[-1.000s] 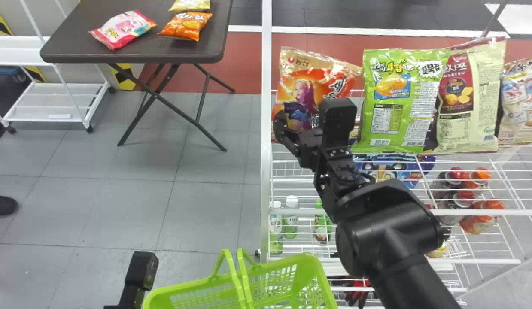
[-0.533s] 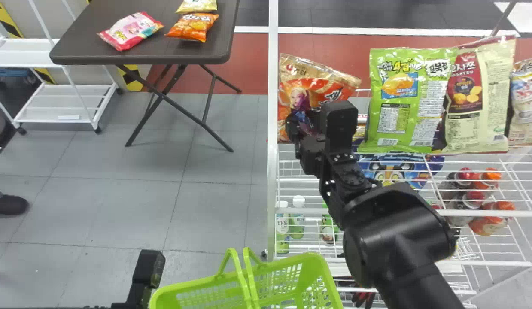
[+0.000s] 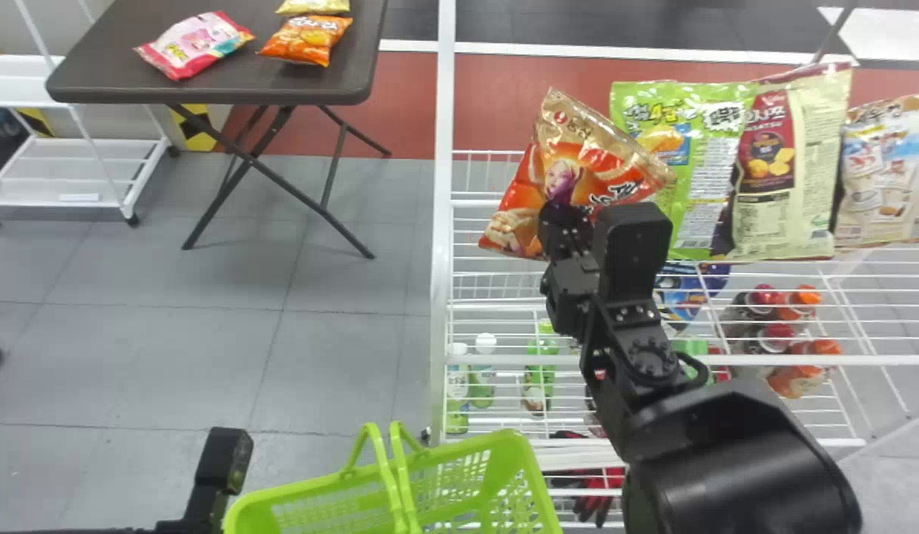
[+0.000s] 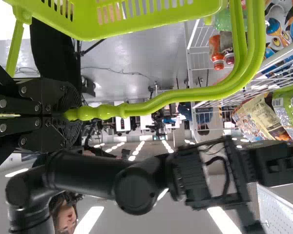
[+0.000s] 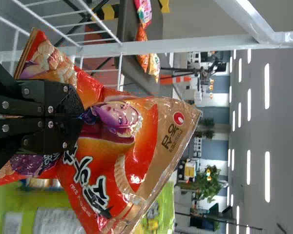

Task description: Hold basket handle with left hand then pick Saewookkang with right hand and place into basket

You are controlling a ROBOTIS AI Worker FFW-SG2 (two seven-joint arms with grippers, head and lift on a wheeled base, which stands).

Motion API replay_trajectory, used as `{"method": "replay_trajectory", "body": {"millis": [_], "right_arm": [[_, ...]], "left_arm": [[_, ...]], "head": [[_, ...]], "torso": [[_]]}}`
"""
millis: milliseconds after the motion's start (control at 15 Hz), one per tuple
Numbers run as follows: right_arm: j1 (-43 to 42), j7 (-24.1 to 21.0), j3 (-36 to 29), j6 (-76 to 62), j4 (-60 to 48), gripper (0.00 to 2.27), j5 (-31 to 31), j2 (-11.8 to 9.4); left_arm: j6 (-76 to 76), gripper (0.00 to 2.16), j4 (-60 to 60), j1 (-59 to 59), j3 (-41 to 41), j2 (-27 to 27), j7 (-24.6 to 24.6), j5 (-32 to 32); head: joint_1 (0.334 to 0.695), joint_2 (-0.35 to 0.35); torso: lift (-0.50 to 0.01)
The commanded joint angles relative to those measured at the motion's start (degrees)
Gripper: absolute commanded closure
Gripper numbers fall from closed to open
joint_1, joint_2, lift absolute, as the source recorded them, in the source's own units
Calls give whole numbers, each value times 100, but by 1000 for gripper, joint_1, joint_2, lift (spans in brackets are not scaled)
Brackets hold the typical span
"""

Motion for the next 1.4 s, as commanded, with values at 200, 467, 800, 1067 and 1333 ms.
{"method": "replay_trajectory", "body": {"millis": [200,467,800,1067,1333], "right_arm": [[997,0,-123,2414,-2223,2246,151,-271],[1252,0,-132,4313,-2978,2246,125,-509],[1533,326,281,6891,-4332,2246,98,-728],[1542,466,1045,6891,-4306,2246,89,-886],[1524,449,1661,6891,-3471,2246,81,-860]], "left_arm": [[183,2155,41,22,-55,-47,-57,-17],[183,2155,32,119,-46,-82,-57,-8],[183,2155,23,137,-37,-82,-57,1],[183,2152,5,172,-19,-91,-57,36],[183,2152,5,207,7,-91,-57,45]], "head": [[695,-124],[695,-197],[695,-271],[695,-237],[695,-74]], "torso": [[-15],[-15],[-15],[-15],[-15]]}}
